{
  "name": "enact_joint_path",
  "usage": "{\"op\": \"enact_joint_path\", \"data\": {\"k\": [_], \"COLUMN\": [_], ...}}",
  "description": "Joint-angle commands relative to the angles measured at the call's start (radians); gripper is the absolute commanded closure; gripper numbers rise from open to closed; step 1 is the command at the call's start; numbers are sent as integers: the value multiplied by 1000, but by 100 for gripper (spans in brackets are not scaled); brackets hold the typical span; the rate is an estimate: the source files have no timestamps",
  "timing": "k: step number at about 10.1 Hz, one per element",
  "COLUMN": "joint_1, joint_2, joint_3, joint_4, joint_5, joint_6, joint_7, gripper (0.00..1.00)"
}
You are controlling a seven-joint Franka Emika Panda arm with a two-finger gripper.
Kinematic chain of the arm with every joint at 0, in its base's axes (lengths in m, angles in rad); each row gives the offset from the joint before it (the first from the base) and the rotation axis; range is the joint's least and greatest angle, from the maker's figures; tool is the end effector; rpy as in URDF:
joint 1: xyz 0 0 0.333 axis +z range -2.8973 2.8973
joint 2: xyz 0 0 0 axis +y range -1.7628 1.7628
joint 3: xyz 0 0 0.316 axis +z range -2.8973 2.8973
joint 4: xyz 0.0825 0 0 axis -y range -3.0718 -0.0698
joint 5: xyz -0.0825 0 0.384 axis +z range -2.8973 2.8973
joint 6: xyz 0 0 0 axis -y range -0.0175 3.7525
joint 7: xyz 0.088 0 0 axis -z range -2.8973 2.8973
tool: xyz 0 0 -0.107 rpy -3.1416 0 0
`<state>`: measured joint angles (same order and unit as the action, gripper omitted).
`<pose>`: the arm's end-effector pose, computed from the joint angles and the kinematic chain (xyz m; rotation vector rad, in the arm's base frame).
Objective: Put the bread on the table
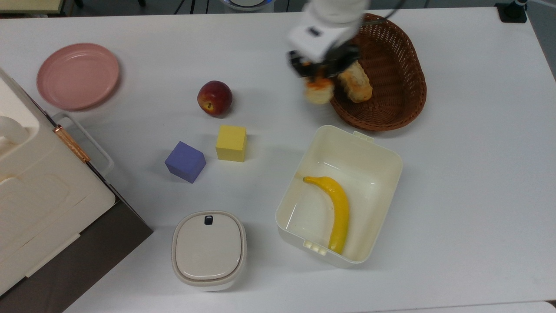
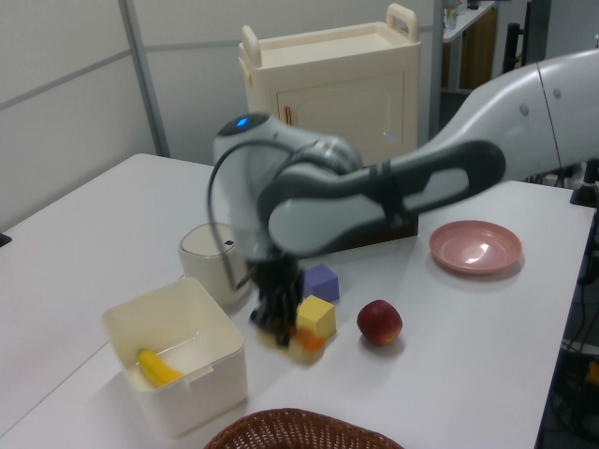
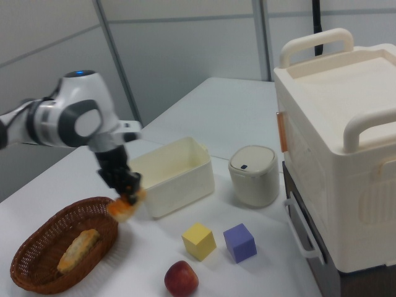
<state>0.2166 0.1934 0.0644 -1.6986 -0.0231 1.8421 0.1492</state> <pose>0.5917 0.1663 0.4733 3.1133 0.2146 -0.0722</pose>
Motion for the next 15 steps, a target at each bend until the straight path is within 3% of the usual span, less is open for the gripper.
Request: {"op": "enact_joint_path", "data": {"k": [1,2,3,4,8,10,12,14,15], "joint_1": [-223,-288,-349,-396,-415,-398,-298,-162,-152], "joint_2": [-25,-19,-19,-28,-121,-201,-245,-246,-247], "joint_3": [5,5,5,5,14,18,-14,-128,-129], "joint_4": [-18,-18,-18,-15,10,11,11,13,19], "joint_5": [-36,-66,-72,-70,-64,-44,3,6,6], "joint_6": [-20,-18,-17,-18,-73,-145,-178,-187,-191], "joint_7": [-207,-252,-267,-261,-241,-144,-57,-56,-56], "gripper": [70,63,6,0,0,0,0,0,0]}}
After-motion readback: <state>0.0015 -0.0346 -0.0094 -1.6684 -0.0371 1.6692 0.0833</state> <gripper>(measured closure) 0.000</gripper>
